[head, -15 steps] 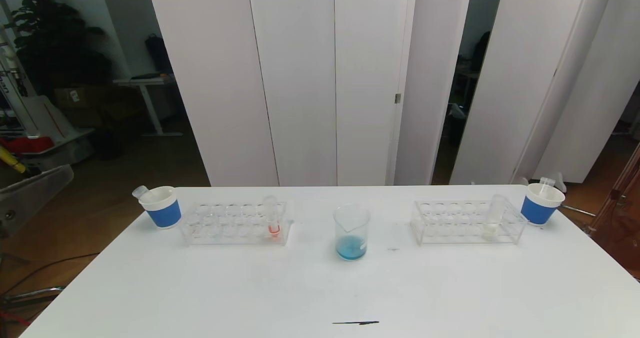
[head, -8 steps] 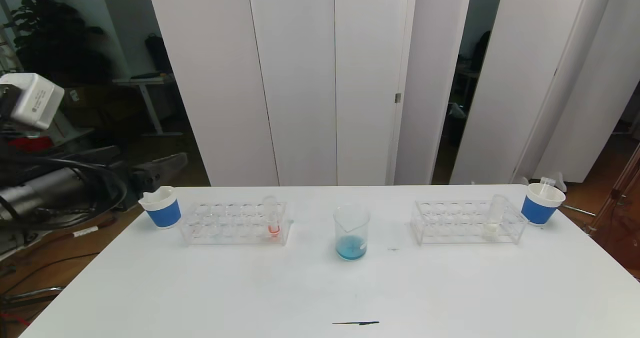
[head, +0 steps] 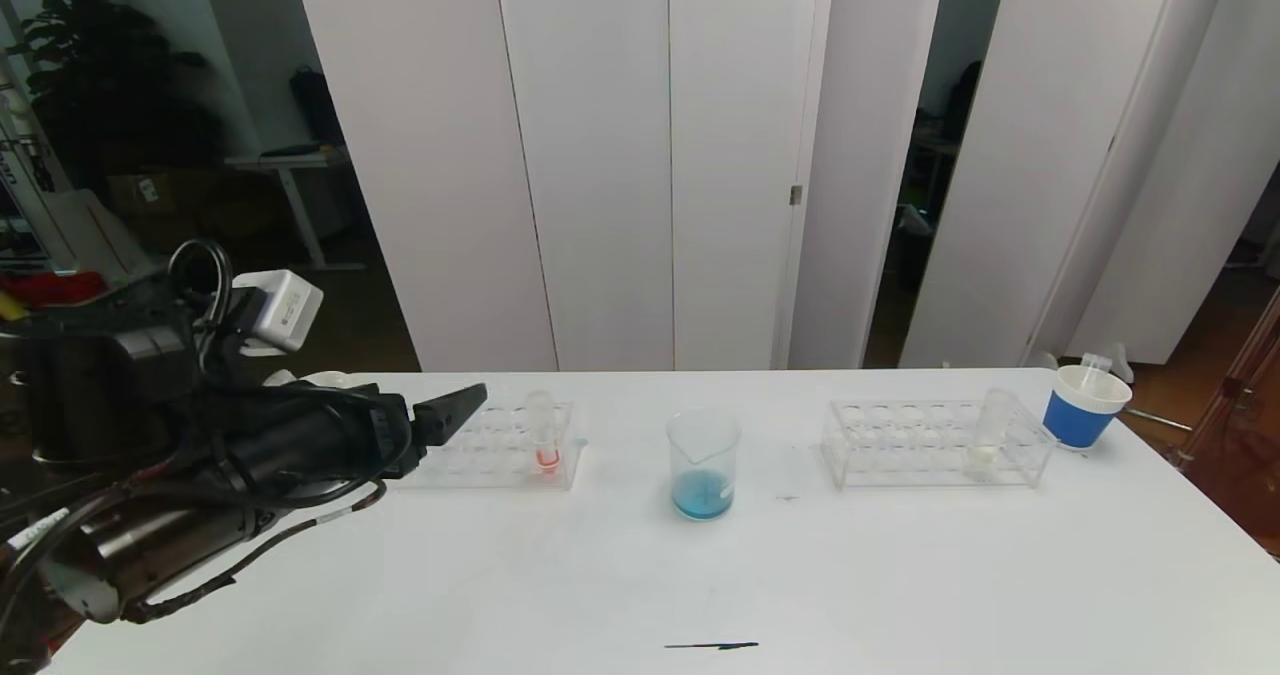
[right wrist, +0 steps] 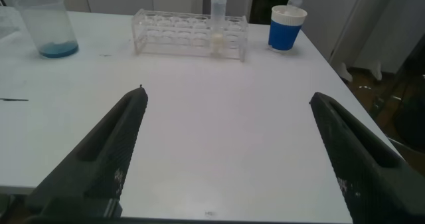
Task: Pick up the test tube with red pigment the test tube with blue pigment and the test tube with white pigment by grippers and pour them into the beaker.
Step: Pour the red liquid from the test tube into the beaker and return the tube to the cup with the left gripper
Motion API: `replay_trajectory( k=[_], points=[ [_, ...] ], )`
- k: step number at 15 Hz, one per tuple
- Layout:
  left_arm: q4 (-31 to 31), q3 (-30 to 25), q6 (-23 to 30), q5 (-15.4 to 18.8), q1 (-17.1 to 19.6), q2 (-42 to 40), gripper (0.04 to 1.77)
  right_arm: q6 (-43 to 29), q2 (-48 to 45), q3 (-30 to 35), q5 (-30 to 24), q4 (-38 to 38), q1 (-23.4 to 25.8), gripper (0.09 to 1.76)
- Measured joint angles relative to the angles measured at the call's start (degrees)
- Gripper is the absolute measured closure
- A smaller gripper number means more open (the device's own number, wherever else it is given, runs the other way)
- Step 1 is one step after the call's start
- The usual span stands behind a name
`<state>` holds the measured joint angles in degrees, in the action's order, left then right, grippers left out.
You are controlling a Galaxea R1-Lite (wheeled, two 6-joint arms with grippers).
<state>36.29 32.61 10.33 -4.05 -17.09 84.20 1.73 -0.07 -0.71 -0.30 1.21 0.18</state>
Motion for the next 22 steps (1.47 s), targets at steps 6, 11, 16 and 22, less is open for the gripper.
replay_trajectory(
  k=[6, 11, 16, 22],
  points=[
    [19.2, -9.5, 0.7, -6.2, -5.3, 7.4, 0.06, 0.0, 0.0, 0.0, 0.0, 0.0, 0.0, 0.1],
    [34.5, -12.6, 0.7, -14.8, -10.3, 18.4, 0.06, 0.0, 0.0, 0.0, 0.0, 0.0, 0.0, 0.1],
    [37.8, -11.3, 0.9, -16.5, -11.0, 25.6, 0.06, 0.0, 0.0, 0.0, 0.0, 0.0, 0.0, 0.1],
    [38.4, -5.2, 0.5, -21.7, -10.7, 30.7, 0.06, 0.0, 0.0, 0.0, 0.0, 0.0, 0.0, 0.1]
  ],
)
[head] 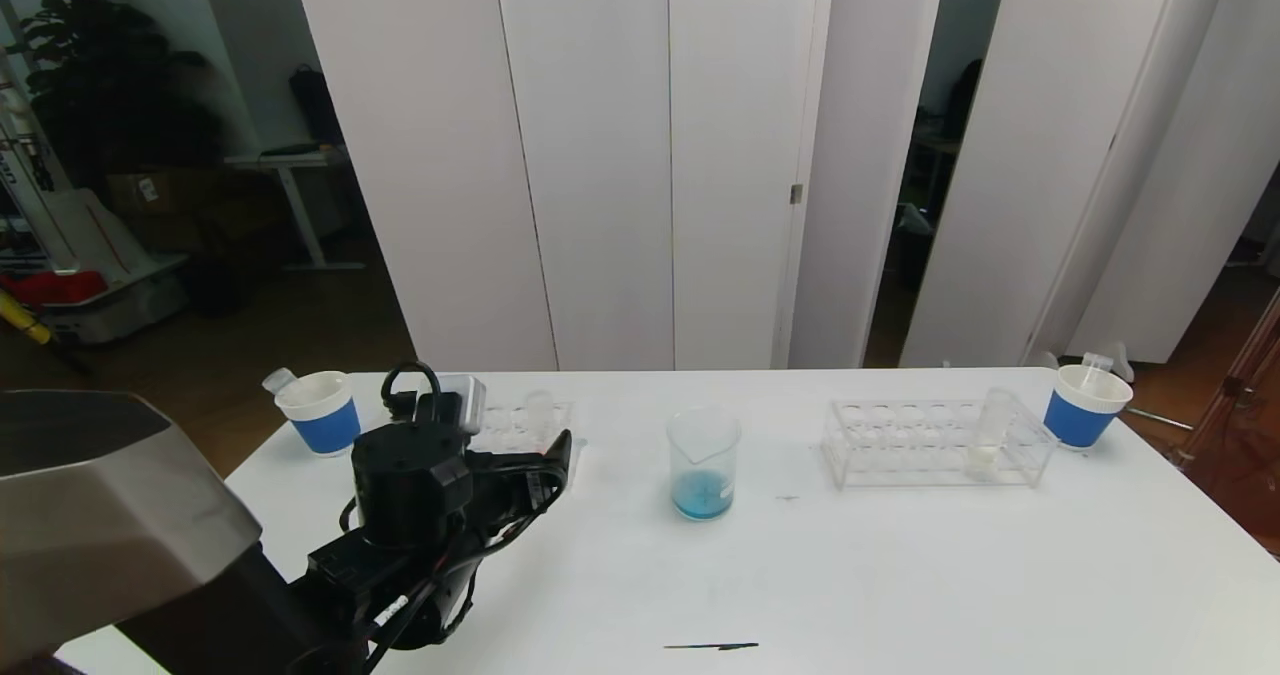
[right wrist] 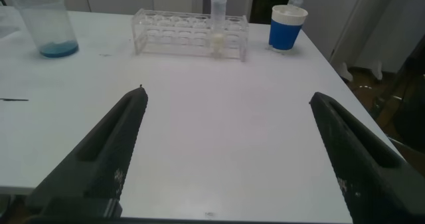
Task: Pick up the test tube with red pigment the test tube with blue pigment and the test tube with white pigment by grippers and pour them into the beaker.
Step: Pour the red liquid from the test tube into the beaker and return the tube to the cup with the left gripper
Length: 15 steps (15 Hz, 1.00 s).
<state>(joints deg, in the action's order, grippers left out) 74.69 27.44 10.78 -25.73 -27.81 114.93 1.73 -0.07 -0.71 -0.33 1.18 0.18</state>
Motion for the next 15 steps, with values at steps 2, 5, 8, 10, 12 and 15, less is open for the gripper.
replay_trajectory(
  k=[2, 5, 8, 10, 12, 15],
  points=[
    [-0.1, 2.5, -0.3, -0.4, 0.2, 1.5, 0.06, 0.0, 0.0, 0.0, 0.0, 0.0, 0.0, 0.1],
    [-0.2, 6.9, -0.5, -0.3, 0.7, 4.8, 0.06, 0.0, 0.0, 0.0, 0.0, 0.0, 0.0, 0.1],
    [0.0, 10.7, -0.5, -2.1, 1.0, 8.7, 0.06, 0.0, 0.0, 0.0, 0.0, 0.0, 0.0, 0.1],
    [1.6, 12.9, -0.8, -3.2, 1.5, 11.2, 0.06, 0.0, 0.0, 0.0, 0.0, 0.0, 0.0, 0.1],
    [4.8, 14.1, -3.2, -3.9, 2.3, 13.5, 0.06, 0.0, 0.0, 0.0, 0.0, 0.0, 0.0, 0.1],
    [6.2, 14.9, -4.8, -4.1, 3.1, 15.5, 0.06, 0.0, 0.0, 0.0, 0.0, 0.0, 0.0, 0.1]
  ],
)
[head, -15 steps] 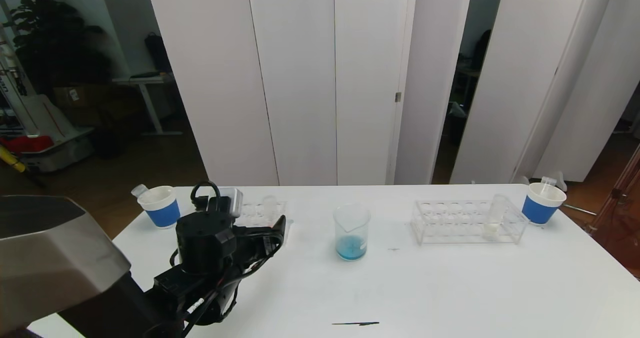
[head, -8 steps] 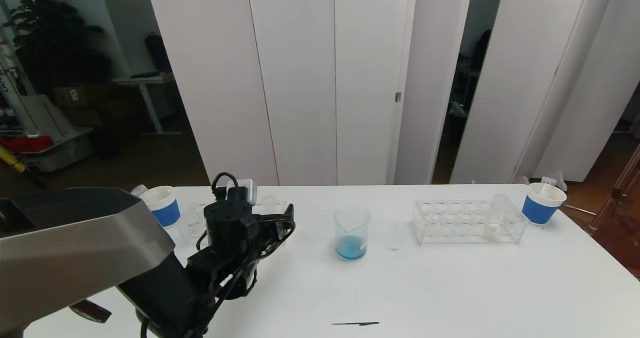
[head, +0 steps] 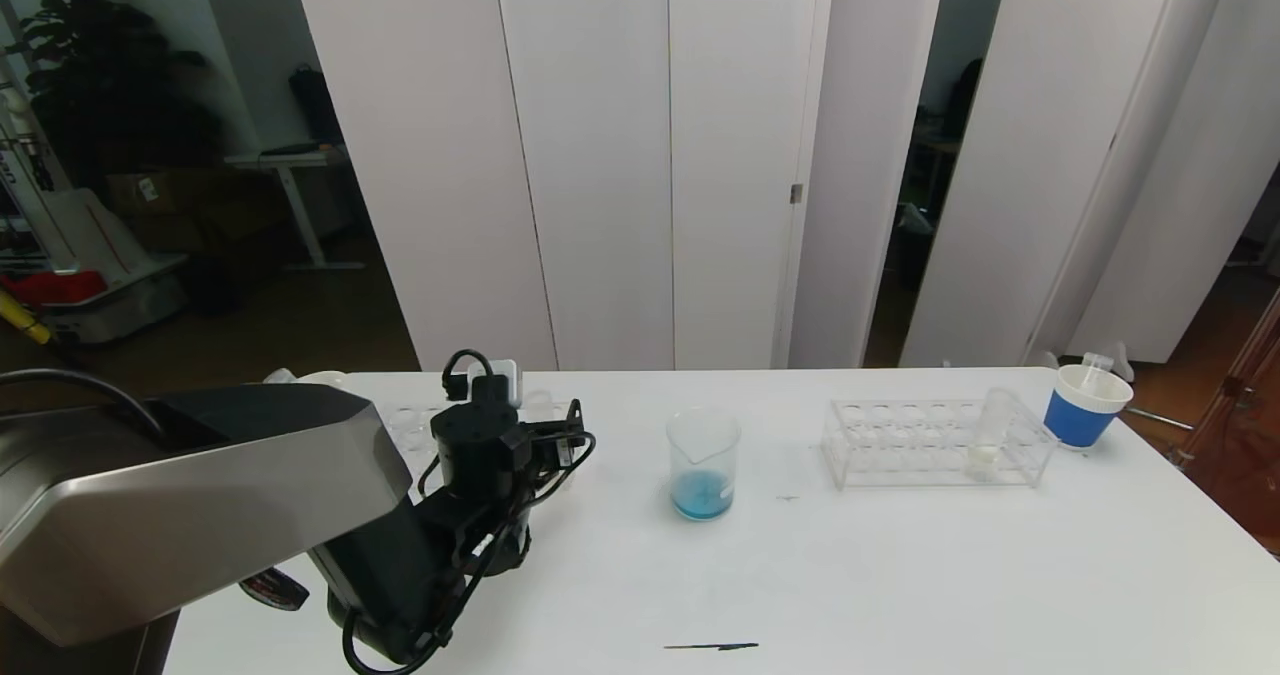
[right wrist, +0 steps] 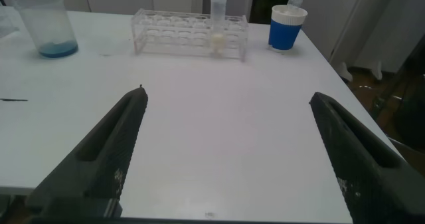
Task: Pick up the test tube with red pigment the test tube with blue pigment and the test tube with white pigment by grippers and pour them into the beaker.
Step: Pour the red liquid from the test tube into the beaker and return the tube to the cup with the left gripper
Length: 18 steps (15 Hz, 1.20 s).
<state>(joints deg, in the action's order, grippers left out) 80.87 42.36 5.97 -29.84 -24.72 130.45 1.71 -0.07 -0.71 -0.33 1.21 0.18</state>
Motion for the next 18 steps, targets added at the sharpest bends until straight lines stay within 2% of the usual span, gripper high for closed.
replay_trajectory(
  k=[8, 13, 14, 15, 16, 17, 18],
  points=[
    [0.0, 2.5, -0.5, 0.8, 2.7, 1.8, 0.06, 0.0, 0.0, 0.0, 0.0, 0.0, 0.0, 0.1],
    [-0.6, 3.3, -1.0, 1.1, 3.0, 2.4, 0.06, 0.0, 0.0, 0.0, 0.0, 0.0, 0.0, 0.1],
    [-0.7, 3.4, -0.8, 1.1, 3.0, 2.5, 0.11, 0.0, 0.0, 0.0, 0.0, 0.0, 0.0, 0.1],
    [-0.9, 3.5, -0.8, 1.2, 3.0, 2.6, 0.31, 0.0, 0.0, 0.0, 0.0, 0.0, 0.0, 0.1],
    [-0.9, 3.6, -0.9, 1.6, 2.9, 2.7, 0.64, 0.0, 0.0, 0.0, 0.0, 0.0, 0.0, 0.1],
    [-0.8, 3.7, -0.9, 2.5, 2.8, 2.8, 1.11, 0.0, 0.0, 0.0, 0.0, 0.0, 0.0, 0.1],
    [-0.7, 3.7, -0.8, 2.8, 2.9, 2.9, 1.35, 0.0, 0.0, 0.0, 0.0, 0.0, 0.0, 0.1]
  ],
)
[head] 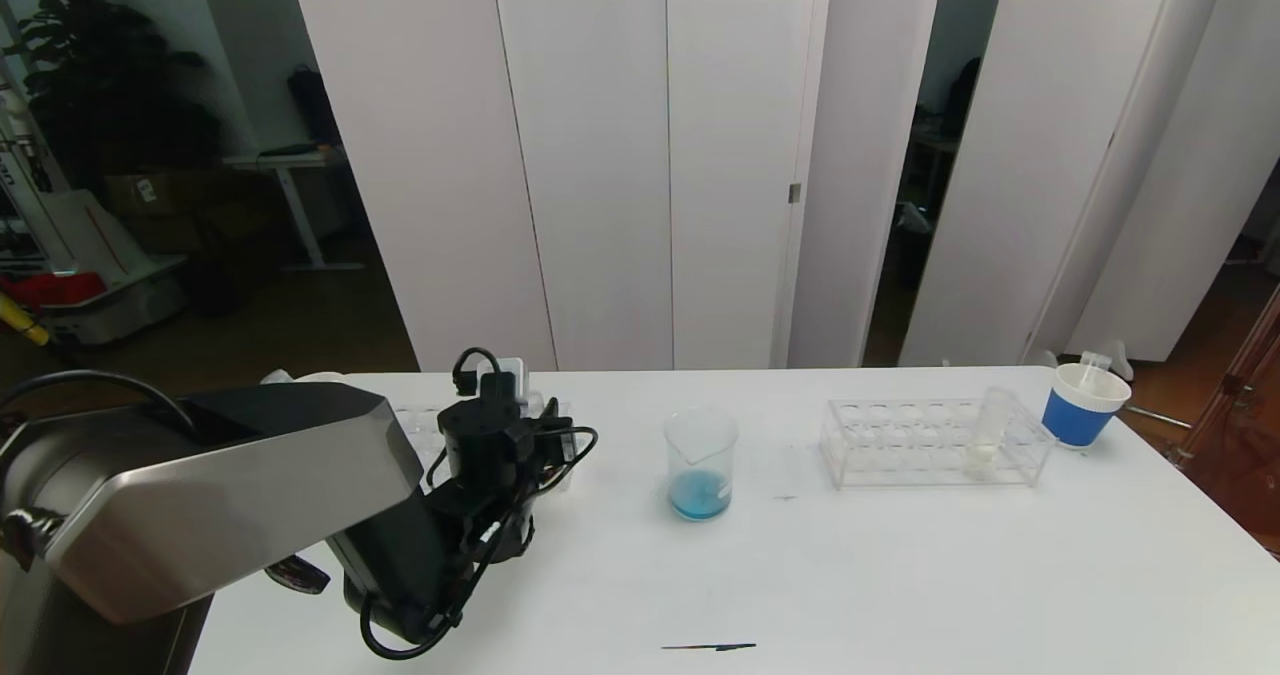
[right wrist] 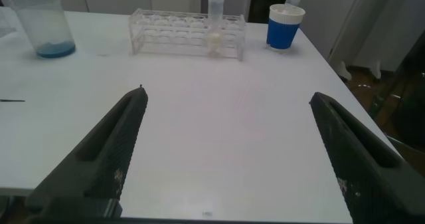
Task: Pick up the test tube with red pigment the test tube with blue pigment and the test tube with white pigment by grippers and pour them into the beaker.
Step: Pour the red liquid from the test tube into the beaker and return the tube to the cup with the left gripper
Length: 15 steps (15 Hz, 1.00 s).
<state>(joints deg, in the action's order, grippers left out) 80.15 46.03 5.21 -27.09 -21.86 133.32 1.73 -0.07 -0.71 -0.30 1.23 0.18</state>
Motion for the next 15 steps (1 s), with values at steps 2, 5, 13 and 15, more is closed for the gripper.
replay_trajectory(
  k=[2, 5, 13, 15],
  points=[
    [0.0, -0.1, 0.0, -0.2, 0.2, 0.0, 1.03, 0.0, 0.0, 0.0, 0.0, 0.0, 0.1, 0.1],
    [-0.1, -0.1, -0.2, -0.4, 0.1, 0.0, 1.08, 0.0, 0.0, 0.0, 0.0, 0.0, 0.0, 0.1],
    [-0.3, -0.2, -0.8, -0.7, -1.0, -1.1, 1.21, 0.0, 0.0, 0.0, 0.0, 0.0, 0.0, 0.1],
    [0.0, -0.1, -2.1, -0.8, -1.6, -1.7, 1.21, 0.0, 0.0, 0.0, 0.0, 0.0, 0.0, 0.1]
  ],
)
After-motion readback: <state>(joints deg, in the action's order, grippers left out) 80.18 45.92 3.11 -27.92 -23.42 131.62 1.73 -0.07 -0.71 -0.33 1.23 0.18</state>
